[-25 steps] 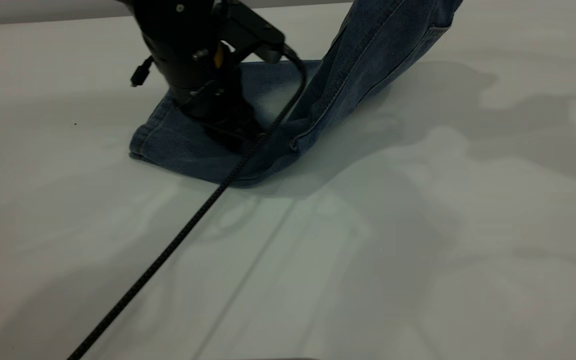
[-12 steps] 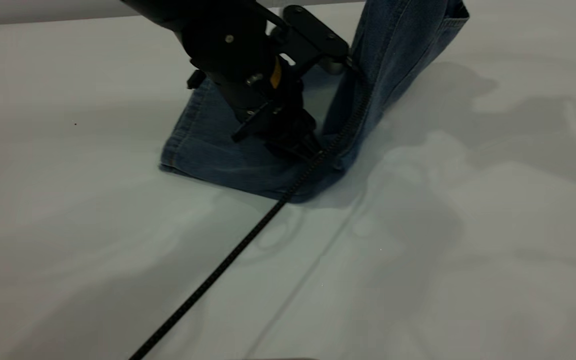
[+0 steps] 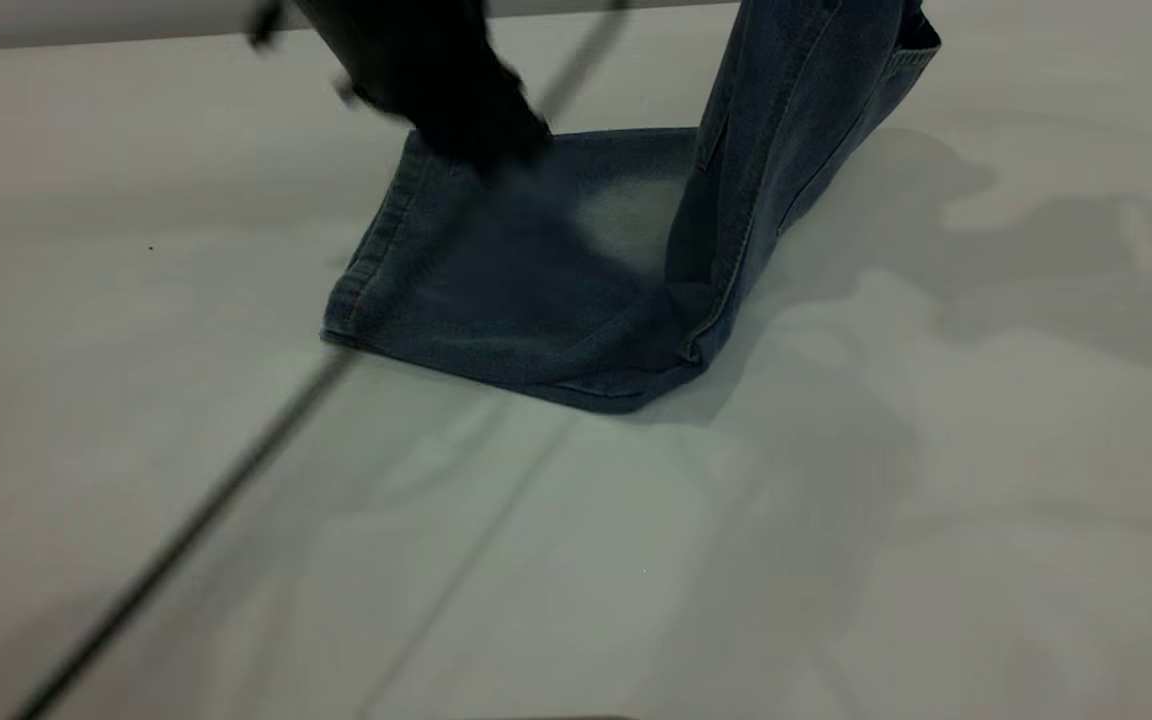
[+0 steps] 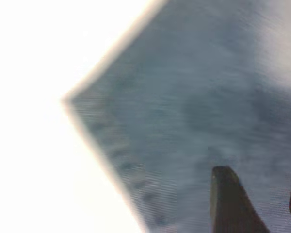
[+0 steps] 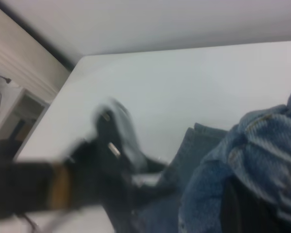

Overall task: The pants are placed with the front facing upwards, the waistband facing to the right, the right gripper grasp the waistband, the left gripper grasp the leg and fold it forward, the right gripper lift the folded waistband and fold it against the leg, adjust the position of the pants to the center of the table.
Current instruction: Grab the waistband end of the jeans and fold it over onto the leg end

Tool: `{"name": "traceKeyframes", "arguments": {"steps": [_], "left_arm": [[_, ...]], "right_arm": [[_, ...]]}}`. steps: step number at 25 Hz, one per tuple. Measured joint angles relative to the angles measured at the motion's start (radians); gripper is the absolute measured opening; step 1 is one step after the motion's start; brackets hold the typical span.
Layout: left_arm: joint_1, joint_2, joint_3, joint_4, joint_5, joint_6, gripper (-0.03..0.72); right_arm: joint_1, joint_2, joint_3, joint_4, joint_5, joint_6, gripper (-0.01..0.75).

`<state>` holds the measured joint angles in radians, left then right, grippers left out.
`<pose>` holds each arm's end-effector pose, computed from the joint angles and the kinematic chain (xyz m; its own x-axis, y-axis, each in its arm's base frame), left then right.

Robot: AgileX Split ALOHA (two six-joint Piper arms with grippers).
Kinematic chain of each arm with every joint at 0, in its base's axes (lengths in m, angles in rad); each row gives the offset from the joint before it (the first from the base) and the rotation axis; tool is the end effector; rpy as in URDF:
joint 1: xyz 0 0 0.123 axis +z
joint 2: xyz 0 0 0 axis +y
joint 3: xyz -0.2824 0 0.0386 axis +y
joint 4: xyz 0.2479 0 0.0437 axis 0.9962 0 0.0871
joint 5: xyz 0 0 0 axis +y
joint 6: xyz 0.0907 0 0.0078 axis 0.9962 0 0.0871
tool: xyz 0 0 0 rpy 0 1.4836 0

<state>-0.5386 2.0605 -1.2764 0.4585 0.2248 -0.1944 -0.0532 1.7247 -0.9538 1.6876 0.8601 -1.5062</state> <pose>0.3734 -0.2126 0.1389 -0.5354 0.6113 -0.5829 0.6119 0.7564 0.2312 0.3439 0.0504 0.2235 -0.6515 0.1930 -0.7336 -0.4632 0.6646 0.5863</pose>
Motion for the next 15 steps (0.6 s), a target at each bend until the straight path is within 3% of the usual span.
{"name": "traceKeyframes", "arguments": {"steps": [4,6,15], "left_arm": [[0.068,-0.146,0.0,-0.002,0.009,0.0,0.286],[0.091,-0.229,0.0,-0.002,0.015,0.0,0.286],[0.104,-0.565,0.0,-0.003,0.025,0.001,0.286]], "right_arm": [[0.035,0.0,-0.001,-0.018,-0.013,0.0,0.068],[0.096,0.0,-0.001,-0.02,-0.048,0.0,0.068],[0.415,0.014,-0.01,0.094,-0.401,-0.126,0.068]]}}
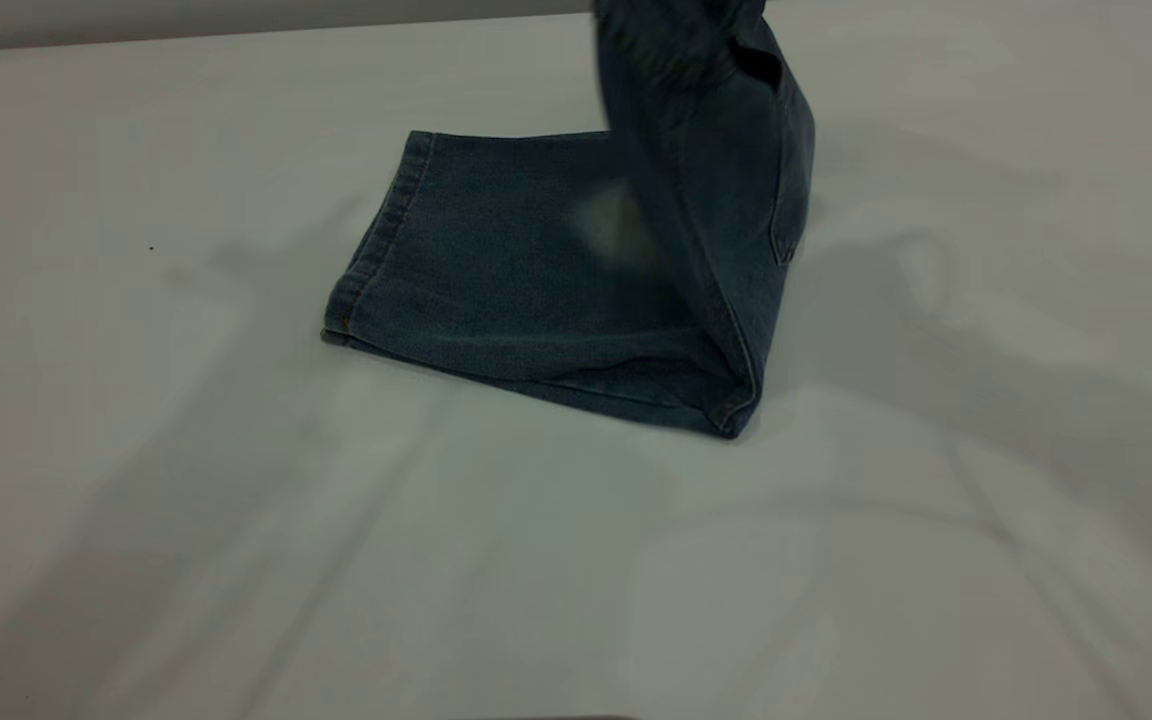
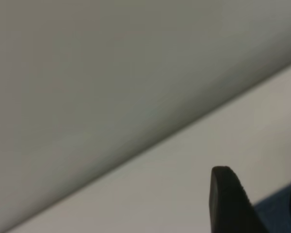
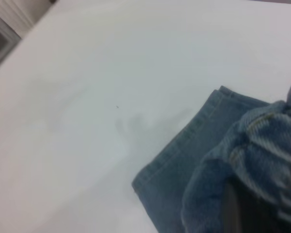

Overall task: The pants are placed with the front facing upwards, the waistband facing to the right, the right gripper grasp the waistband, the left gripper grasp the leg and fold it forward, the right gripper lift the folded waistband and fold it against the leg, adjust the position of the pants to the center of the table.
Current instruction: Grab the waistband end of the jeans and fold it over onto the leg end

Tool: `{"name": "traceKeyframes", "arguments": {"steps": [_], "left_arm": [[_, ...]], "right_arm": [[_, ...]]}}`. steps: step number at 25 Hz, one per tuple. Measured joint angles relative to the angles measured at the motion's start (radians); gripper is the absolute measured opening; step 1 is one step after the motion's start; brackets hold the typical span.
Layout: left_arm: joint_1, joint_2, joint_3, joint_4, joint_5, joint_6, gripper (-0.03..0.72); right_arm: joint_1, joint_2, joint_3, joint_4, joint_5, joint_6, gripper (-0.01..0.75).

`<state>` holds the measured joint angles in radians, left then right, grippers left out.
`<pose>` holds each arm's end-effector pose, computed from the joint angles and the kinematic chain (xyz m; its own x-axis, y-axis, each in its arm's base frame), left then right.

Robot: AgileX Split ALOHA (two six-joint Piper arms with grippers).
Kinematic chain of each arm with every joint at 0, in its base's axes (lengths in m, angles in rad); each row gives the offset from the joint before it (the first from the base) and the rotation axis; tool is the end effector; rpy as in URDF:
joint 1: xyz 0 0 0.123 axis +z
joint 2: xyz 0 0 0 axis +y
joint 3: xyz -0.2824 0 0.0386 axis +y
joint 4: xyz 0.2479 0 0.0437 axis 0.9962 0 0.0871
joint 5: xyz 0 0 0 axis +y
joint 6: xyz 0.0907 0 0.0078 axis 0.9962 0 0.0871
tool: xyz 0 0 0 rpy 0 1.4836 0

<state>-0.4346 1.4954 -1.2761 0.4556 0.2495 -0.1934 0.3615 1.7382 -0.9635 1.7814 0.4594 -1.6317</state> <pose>0.3248 -0.1398 0.3645 -0.2265 0.3762 -0.8984 0.3945 0.8788 0.2685 0.3239 0.1648 0.2076 -0.6216 -0.0690 -0.7803 -0.5582 0.7379 0.3794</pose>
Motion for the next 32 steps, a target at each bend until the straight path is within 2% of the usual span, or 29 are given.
{"name": "traceKeyframes", "arguments": {"steps": [6,10,13,16,22,24,26,29,32], "left_arm": [[0.0,-0.108,0.002,-0.008,0.008,-0.025,0.286],[0.0,-0.138,0.002,-0.008,0.023,-0.054,0.286],[0.0,-0.143,0.002,-0.008,0.027,-0.058,0.286],[0.0,-0.143,0.002,-0.009,0.03,-0.063,0.286],[0.0,-0.144,0.002,-0.009,0.03,-0.066,0.286],[0.0,-0.144,0.002,-0.009,0.032,-0.066,0.286],[0.0,-0.144,0.002,-0.009,0.035,-0.067,0.286],[0.0,-0.144,0.002,-0.01,0.041,-0.067,0.286],[0.0,-0.144,0.002,-0.011,0.041,-0.067,0.286]], "right_arm": [[0.118,0.128,-0.092,0.015,-0.069,-0.032,0.068],[0.157,0.248,-0.179,0.016,-0.072,-0.032,0.071],[0.176,0.322,-0.224,0.017,-0.079,-0.031,0.101],[0.19,0.366,-0.252,0.018,-0.082,-0.031,0.184],[0.242,0.376,-0.303,-0.011,-0.117,0.003,0.517],[0.261,0.375,-0.311,-0.041,-0.12,0.058,0.592],[0.275,0.375,-0.319,-0.106,-0.119,0.153,0.612],[0.294,0.375,-0.357,-0.324,-0.1,0.38,0.584],[0.312,0.375,-0.437,-0.629,-0.033,0.703,0.547]]}}
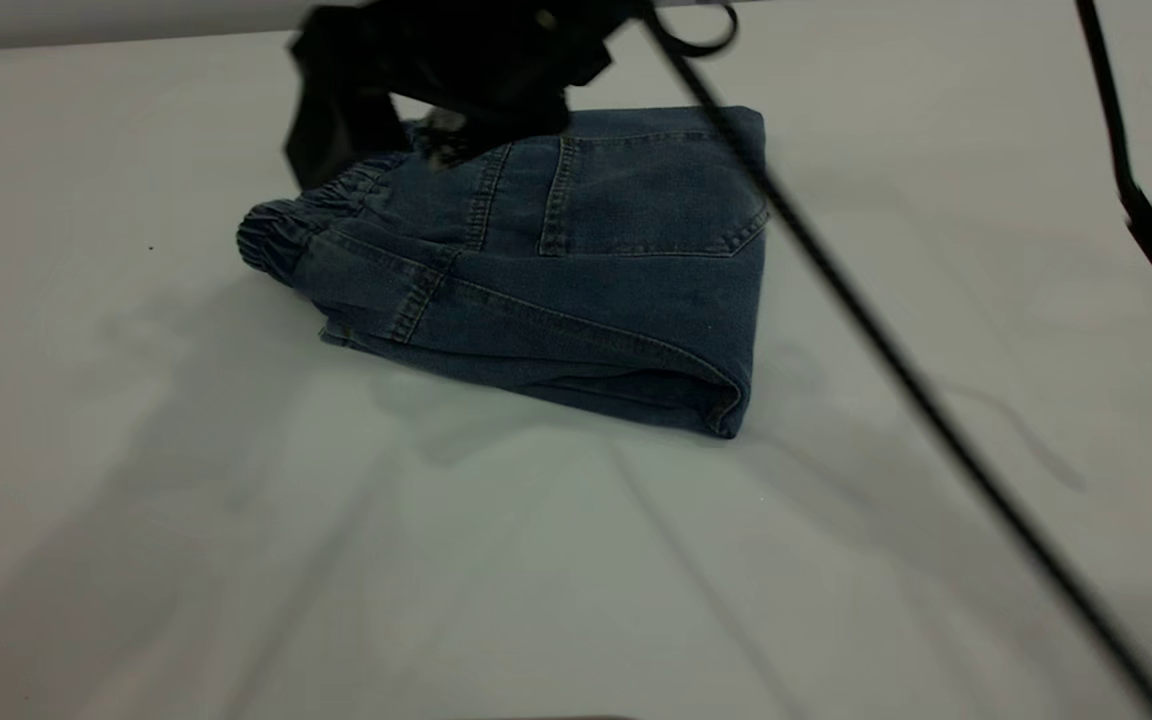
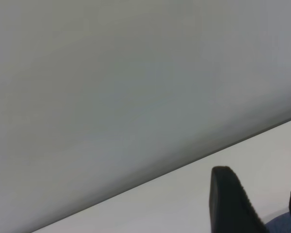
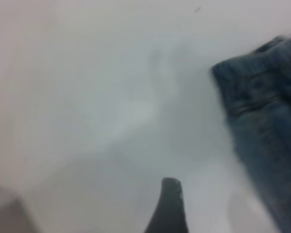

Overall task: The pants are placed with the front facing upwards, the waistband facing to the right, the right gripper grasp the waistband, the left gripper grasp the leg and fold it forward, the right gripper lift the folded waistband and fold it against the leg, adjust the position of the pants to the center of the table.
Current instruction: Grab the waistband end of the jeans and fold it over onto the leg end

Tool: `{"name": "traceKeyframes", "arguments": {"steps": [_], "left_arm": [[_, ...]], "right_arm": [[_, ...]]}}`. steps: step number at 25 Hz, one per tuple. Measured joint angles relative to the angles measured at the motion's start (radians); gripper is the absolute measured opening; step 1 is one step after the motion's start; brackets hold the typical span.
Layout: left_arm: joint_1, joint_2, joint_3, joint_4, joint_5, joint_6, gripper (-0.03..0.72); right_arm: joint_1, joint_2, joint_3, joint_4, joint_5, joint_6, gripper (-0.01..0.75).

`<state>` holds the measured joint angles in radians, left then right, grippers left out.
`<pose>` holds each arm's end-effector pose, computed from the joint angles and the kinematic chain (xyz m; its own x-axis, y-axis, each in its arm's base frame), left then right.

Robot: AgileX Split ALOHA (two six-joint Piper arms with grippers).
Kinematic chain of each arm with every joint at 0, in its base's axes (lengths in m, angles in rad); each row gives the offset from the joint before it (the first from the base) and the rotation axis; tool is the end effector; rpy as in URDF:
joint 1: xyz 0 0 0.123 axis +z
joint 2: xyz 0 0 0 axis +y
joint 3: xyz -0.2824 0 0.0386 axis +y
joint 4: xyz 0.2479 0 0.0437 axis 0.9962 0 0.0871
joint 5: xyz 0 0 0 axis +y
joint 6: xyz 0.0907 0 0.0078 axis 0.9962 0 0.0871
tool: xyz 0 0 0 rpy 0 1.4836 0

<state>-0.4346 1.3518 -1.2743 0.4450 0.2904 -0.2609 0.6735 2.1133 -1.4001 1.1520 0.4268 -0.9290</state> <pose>0.2898 -0.1221 0.4086 -0.1728 0.2629 -0.9492 0.3433 0.9194 0.1921 0.3326 0.3096 0.1548 -0.7009 -0.3392 -0.6274 -0.6627 0.6349 0.3972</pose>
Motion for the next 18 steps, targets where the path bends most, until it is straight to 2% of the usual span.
{"name": "traceKeyframes", "arguments": {"steps": [5,7,9,12,18], "left_arm": [[0.0,0.0,0.0,0.0,0.001,-0.002,0.286],[0.0,0.0,0.0,0.0,0.001,-0.002,0.286],[0.0,0.0,0.0,0.0,0.001,-0.003,0.286],[0.0,0.0,0.0,0.0,0.001,-0.013,0.286],[0.0,-0.001,0.023,0.0,0.001,-0.029,0.286]], "right_arm": [[0.013,0.0,-0.154,-0.511,0.123,0.679,0.522],[0.014,0.001,-0.209,-0.679,0.169,0.966,0.499],[0.014,0.001,-0.242,-0.784,0.218,1.16,0.479],[0.015,0.001,-0.259,-0.793,0.282,1.277,0.466],[0.014,0.06,-0.322,-0.68,0.229,1.4,0.453]]}}
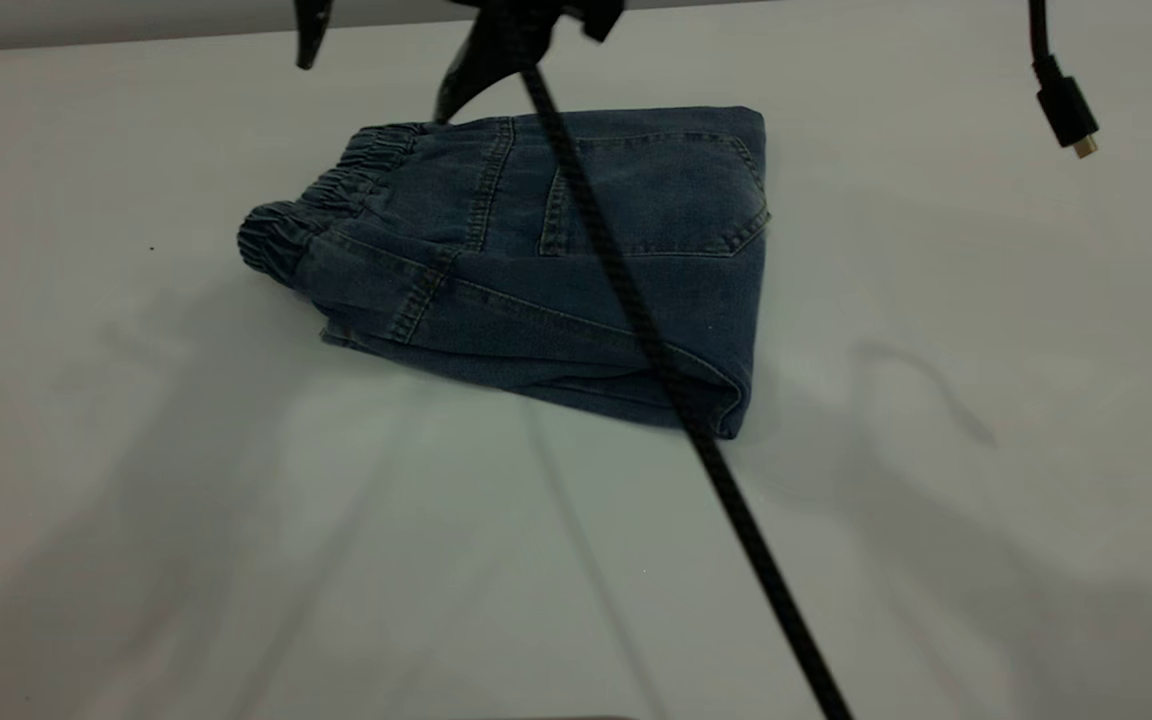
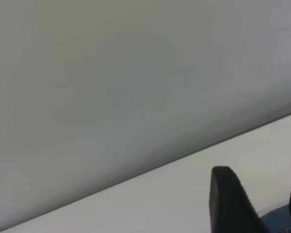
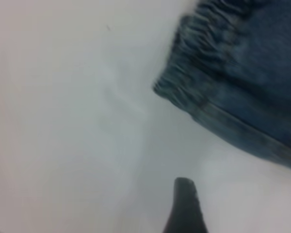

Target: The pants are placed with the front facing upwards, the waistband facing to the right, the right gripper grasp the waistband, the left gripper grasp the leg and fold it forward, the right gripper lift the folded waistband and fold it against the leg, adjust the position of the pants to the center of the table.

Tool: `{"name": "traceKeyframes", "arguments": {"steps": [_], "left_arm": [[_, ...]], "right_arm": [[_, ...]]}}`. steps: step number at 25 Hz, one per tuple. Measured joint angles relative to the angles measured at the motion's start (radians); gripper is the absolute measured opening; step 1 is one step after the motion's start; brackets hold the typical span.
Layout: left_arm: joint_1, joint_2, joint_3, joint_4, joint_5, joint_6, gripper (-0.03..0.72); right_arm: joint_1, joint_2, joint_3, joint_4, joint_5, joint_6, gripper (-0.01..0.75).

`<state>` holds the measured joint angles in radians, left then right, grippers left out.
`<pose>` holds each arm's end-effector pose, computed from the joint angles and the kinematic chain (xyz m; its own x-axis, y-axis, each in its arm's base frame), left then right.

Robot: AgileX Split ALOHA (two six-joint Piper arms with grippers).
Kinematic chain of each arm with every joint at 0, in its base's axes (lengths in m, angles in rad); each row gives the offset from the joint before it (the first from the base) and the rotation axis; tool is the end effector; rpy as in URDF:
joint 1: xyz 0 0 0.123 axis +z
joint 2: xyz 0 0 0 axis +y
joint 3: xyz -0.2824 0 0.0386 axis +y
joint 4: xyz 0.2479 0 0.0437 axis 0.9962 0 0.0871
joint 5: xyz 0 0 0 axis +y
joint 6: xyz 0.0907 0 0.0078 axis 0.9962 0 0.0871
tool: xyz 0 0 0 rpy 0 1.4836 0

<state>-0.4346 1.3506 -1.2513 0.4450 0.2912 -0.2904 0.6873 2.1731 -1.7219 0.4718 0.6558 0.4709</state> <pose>0.2895 -0.1219 0.4012 -0.2024 0.2446 -0.9483 0.3411 0.9253 0.1658 0.3578 0.3264 0.1931 -0.9690 0.1428 -0.2018 -0.0005 0.8151 0.5793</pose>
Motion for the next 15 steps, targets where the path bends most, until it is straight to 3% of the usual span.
{"name": "traceKeyframes", "arguments": {"steps": [4,9,15], "left_arm": [[0.0,0.0,0.005,0.0,0.005,-0.004,0.286],[0.0,0.0,0.005,0.0,0.014,-0.005,0.286],[0.0,0.0,0.005,-0.001,0.043,-0.005,0.286]], "right_arm": [[0.0,0.118,-0.112,0.006,0.072,0.062,0.44],[-0.006,0.254,-0.209,-0.025,0.101,0.268,0.44],[-0.027,0.309,-0.222,-0.169,0.147,0.468,0.437]]}}
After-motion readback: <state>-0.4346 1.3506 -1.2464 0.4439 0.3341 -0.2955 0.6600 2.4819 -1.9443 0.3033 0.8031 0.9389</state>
